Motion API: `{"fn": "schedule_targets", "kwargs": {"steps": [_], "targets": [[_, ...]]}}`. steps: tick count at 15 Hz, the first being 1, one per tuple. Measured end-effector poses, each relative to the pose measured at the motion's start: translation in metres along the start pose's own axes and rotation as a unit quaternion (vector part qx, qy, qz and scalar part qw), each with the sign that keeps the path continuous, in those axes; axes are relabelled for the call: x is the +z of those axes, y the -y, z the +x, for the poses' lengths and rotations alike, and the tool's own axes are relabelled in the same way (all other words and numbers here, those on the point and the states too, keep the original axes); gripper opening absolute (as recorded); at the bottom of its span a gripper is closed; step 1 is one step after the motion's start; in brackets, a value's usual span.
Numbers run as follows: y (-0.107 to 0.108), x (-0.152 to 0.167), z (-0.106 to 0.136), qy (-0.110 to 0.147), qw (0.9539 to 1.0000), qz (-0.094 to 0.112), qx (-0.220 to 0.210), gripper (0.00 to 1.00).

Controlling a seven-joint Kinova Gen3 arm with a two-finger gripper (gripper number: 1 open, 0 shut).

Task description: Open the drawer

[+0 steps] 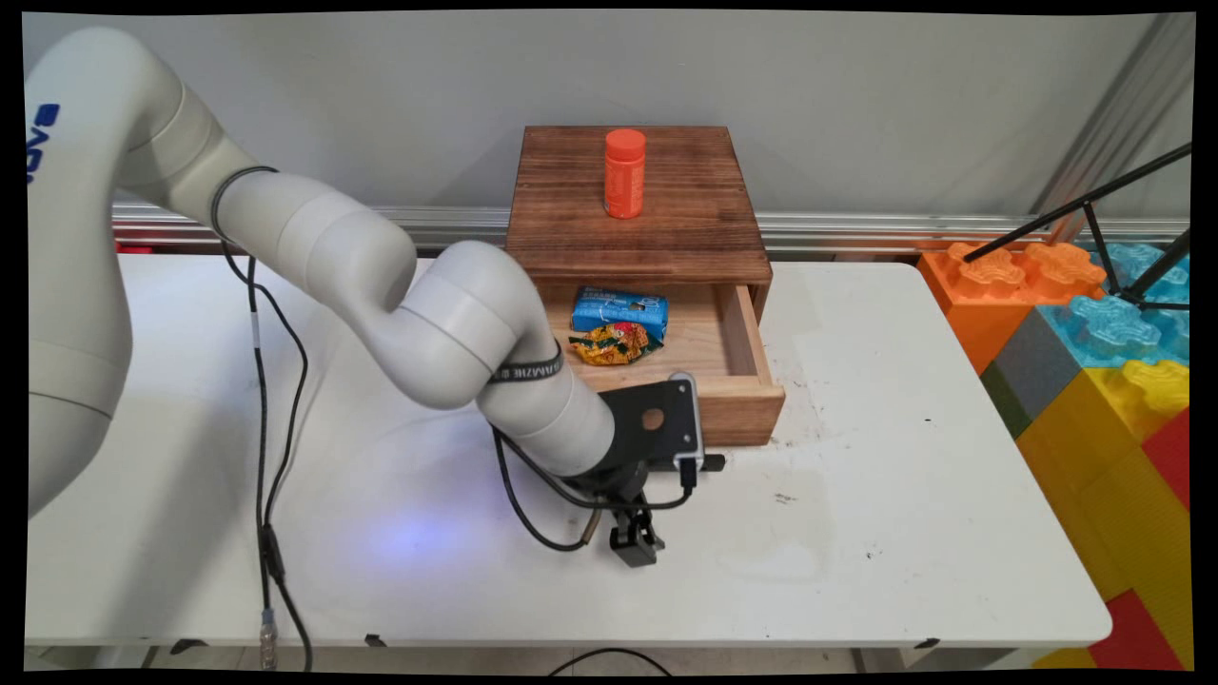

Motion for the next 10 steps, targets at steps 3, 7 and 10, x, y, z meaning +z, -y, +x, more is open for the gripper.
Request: {"fn": "schedule_targets", "kwargs": {"steps": [3,7,10], "targets": [[-0.012,-0.003,0.000,-0.001,1.0000,-0.002,0.002,1.00],[-0.027,-0.007,0.000,-0.003,1.0000,-0.005,0.005,1.00],[-0.039,-0.010,0.000,-0.005,0.9999,-0.009,0.007,1.00]]}}
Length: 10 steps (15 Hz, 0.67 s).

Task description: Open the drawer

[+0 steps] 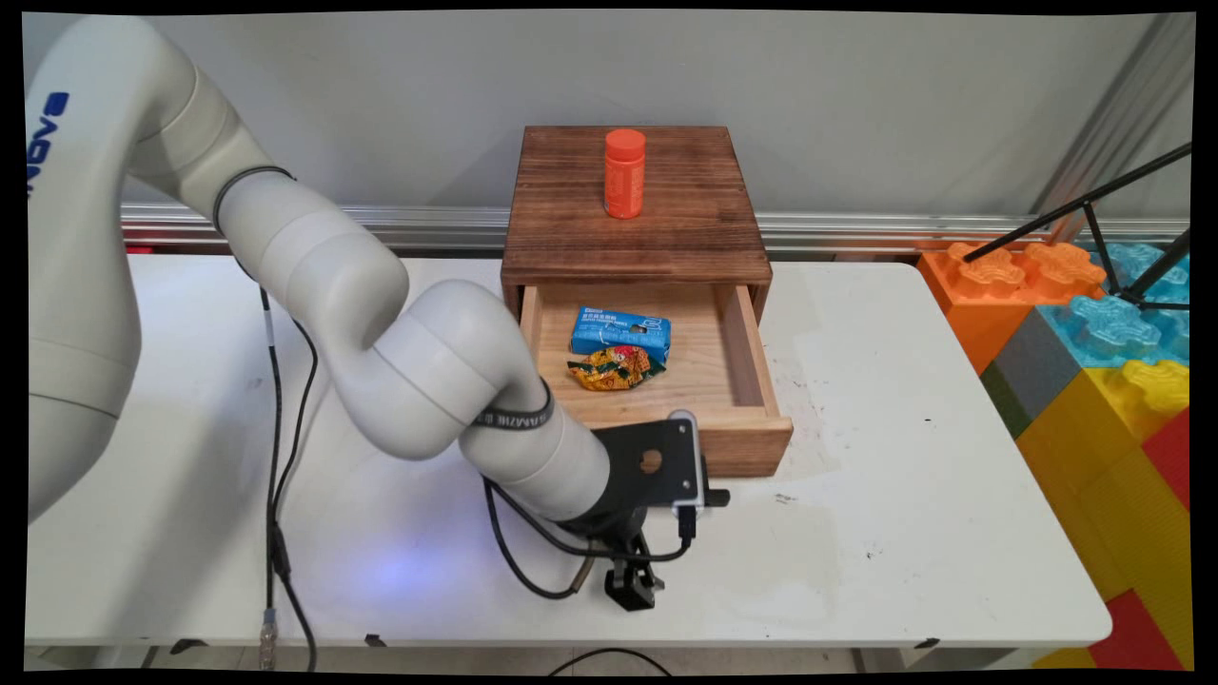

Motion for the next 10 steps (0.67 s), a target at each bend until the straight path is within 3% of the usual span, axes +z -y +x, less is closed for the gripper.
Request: {"fn": "schedule_targets", "kwargs": {"steps": [10], "targets": [[-0.037,-0.011,0.001,-0.007,0.9999,-0.010,0.009,1.00]]}}
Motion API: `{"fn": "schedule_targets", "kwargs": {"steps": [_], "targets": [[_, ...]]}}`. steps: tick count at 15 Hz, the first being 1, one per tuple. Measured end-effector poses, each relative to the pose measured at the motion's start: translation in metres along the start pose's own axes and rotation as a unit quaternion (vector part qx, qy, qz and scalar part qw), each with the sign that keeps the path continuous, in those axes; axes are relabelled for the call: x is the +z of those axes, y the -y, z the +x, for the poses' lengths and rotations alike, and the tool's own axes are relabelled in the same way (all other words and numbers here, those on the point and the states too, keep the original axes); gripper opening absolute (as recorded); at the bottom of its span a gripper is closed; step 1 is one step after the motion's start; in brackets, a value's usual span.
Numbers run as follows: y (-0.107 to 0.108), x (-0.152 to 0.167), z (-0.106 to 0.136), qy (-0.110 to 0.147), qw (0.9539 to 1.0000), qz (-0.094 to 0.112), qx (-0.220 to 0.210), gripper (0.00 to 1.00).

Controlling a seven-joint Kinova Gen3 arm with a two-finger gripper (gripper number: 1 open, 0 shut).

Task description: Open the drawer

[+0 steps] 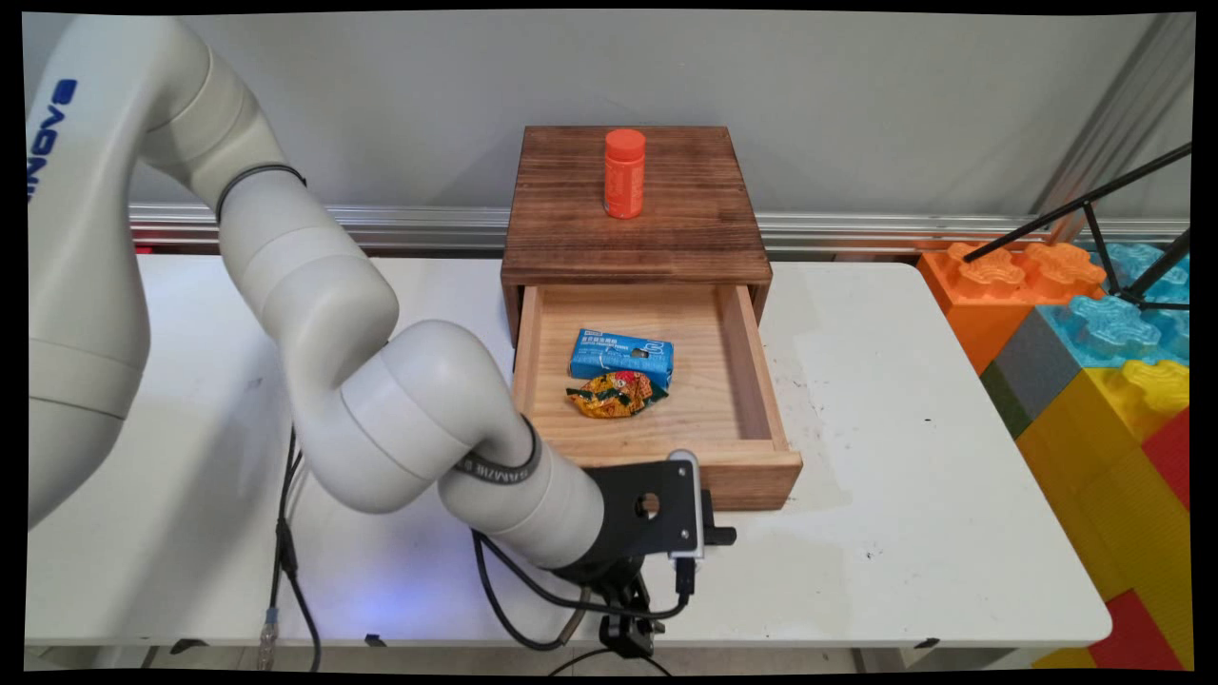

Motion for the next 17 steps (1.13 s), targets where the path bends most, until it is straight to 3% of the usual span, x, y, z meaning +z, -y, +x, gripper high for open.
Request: {"fn": "schedule_targets", "kwargs": {"steps": [17], "targets": [[-0.042,-0.016,0.000,-0.012,0.9997,-0.014,0.016,1.00]]}}
